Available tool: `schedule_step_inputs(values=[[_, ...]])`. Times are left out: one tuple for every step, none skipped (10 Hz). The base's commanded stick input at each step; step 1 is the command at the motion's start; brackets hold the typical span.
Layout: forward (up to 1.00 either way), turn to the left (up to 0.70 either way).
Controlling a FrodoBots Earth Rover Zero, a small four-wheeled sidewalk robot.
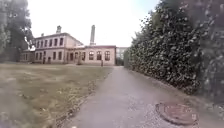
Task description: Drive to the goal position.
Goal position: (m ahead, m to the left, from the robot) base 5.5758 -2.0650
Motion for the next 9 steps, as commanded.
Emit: schedule_step_inputs(values=[[0.85,0.01],[0.85,0.01],[0.85,0.01],[0.85,0.01],[0.85,0.01],[0.85,0.01],[0.85,0.01],[0.85,-0.13],[0.85,-0.31]])
